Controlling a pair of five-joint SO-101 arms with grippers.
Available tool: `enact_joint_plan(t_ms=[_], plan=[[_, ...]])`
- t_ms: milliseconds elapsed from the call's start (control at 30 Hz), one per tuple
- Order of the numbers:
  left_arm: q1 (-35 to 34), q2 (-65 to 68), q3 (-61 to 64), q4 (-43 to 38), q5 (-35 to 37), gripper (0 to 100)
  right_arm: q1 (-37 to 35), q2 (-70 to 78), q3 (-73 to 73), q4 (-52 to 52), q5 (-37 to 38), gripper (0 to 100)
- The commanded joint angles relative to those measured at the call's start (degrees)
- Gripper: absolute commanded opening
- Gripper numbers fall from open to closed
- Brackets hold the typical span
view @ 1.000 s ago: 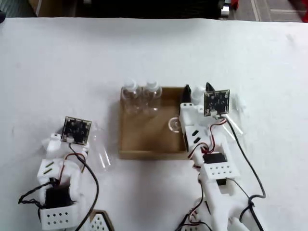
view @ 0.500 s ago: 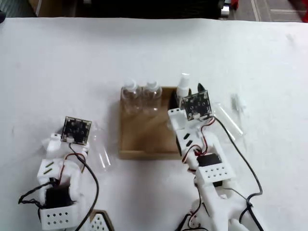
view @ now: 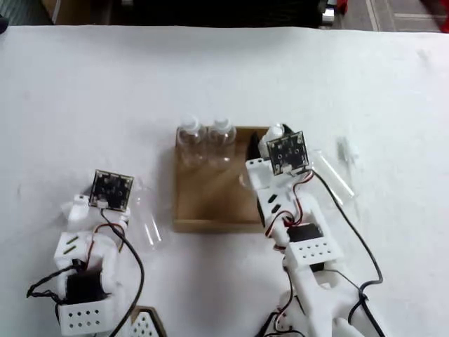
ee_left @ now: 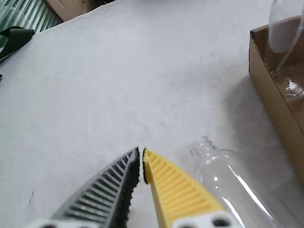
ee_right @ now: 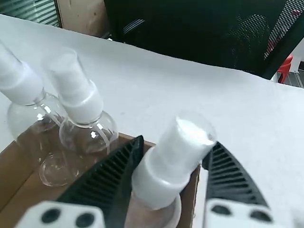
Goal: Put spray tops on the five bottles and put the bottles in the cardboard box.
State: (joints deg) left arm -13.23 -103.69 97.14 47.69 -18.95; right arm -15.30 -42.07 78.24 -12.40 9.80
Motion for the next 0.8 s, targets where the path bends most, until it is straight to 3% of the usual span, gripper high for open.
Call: enact_joint_plan(t_ms=[0,467,633,767], plan=[[0.57,-0.57,-0.18,-1.41,-0.70,2,0.40,-0.04,-1.49,0.22,0.70,15.2],[0.57,-0.57,-0.18,-1.41,-0.70,2,0.13,-0.04,-1.41,2.86,1.14,14.4],[0.57,-0.57,-0.18,-1.41,-0.70,2,0.13,-0.04,-1.49,2.59,1.14,0.8],[0.66,-0.57,-0.18,-1.32,-0.70,2,0.13,-0.04,-1.76,2.51,1.14,1.7]])
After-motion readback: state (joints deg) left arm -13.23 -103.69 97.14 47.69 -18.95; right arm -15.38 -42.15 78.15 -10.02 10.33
